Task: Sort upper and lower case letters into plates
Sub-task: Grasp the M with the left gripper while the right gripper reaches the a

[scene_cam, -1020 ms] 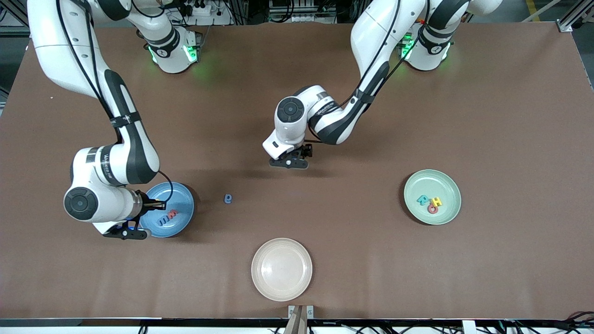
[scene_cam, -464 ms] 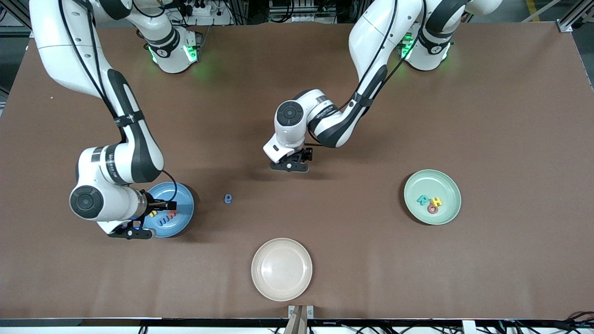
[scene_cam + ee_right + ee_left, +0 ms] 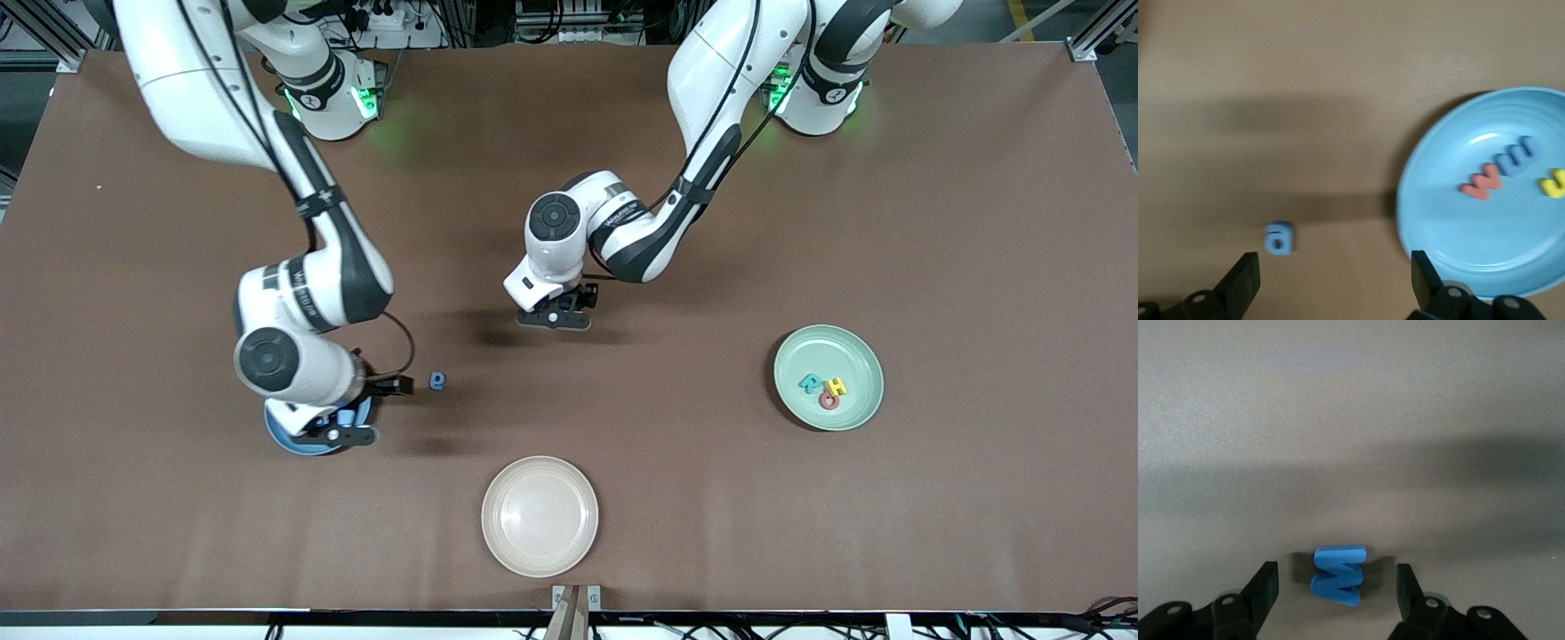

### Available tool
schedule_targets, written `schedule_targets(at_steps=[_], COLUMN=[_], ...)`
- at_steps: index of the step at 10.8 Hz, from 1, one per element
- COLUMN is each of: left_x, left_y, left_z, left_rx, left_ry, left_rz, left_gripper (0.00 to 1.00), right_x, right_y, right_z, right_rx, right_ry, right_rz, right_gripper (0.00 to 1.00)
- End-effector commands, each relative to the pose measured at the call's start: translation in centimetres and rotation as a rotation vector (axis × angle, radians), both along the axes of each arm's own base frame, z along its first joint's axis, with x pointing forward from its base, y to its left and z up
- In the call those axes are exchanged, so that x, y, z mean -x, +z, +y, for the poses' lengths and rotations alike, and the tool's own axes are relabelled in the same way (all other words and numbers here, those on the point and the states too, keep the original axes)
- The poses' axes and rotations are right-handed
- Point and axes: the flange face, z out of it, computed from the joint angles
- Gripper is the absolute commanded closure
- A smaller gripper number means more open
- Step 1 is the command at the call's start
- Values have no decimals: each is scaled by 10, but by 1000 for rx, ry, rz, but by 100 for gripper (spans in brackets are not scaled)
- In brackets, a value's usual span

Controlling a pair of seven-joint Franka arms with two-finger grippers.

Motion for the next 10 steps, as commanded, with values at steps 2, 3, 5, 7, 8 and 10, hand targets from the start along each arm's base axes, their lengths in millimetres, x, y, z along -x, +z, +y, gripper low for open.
schedule_targets(at_steps=[2, 3, 5, 7, 8, 10], left_x=[2, 7, 11, 13, 14, 13], left_y=[-3, -5, -7, -7, -7, -10], left_z=[-3, -5, -4, -3, -3, -2], left_rx=[-25, -25, -43, -58, -59, -60], left_ry=[-3, 0, 10, 11, 9, 4], left_rz=[-9, 1, 16, 29, 30, 30], left_gripper=[25, 26, 28, 32, 33, 42], right_x=[1, -1, 4, 16, 24, 35], right_y=[-22, -32, -52, -70, -72, -87], right_z=[16, 16, 30, 40, 50, 42], right_rx=[-36, -42, -36, -29, -25, -36], right_ry=[-137, -147, -123, -103, -85, -92], right_rz=[-33, -52, -48, -27, -21, -57], right_gripper=[0, 0, 0, 0, 0, 0])
